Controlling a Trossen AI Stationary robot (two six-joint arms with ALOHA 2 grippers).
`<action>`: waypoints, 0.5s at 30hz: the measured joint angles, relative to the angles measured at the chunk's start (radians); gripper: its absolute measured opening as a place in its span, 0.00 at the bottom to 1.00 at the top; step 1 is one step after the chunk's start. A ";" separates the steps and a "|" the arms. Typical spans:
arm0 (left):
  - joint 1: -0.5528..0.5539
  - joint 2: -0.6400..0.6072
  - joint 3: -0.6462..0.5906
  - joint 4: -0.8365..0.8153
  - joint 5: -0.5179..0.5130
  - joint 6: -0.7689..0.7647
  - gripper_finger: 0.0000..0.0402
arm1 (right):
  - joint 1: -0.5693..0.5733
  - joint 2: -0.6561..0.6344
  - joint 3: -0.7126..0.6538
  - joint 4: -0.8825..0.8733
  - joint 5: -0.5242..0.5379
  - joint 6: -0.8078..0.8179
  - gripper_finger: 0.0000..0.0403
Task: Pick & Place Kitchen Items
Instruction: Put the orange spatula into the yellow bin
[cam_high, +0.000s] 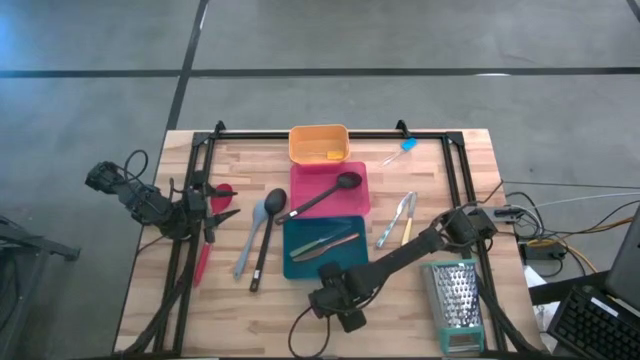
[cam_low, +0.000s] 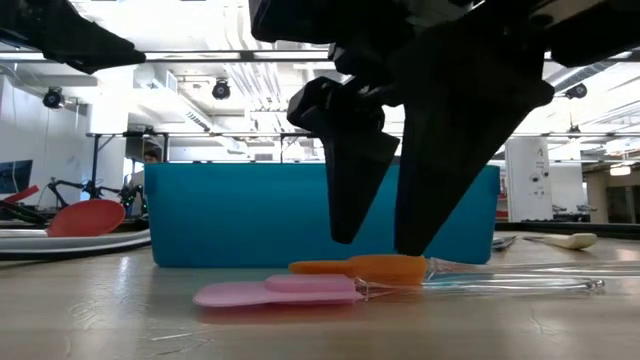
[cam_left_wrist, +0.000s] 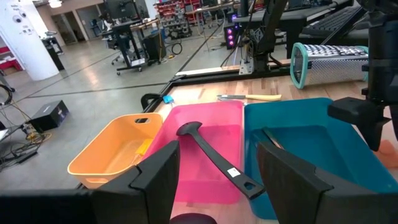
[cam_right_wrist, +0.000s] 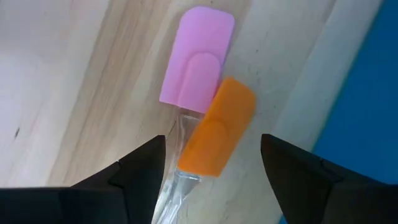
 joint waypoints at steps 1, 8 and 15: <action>0.000 0.000 0.000 0.000 0.000 0.000 0.54 | 0.000 0.000 -0.002 0.001 0.000 -0.006 0.61; 0.000 0.000 0.000 0.000 0.000 0.000 0.54 | 0.000 0.013 -0.016 0.034 -0.009 -0.024 0.59; 0.000 0.000 0.000 -0.001 0.000 0.000 0.54 | 0.002 0.041 -0.013 0.039 0.010 -0.042 0.58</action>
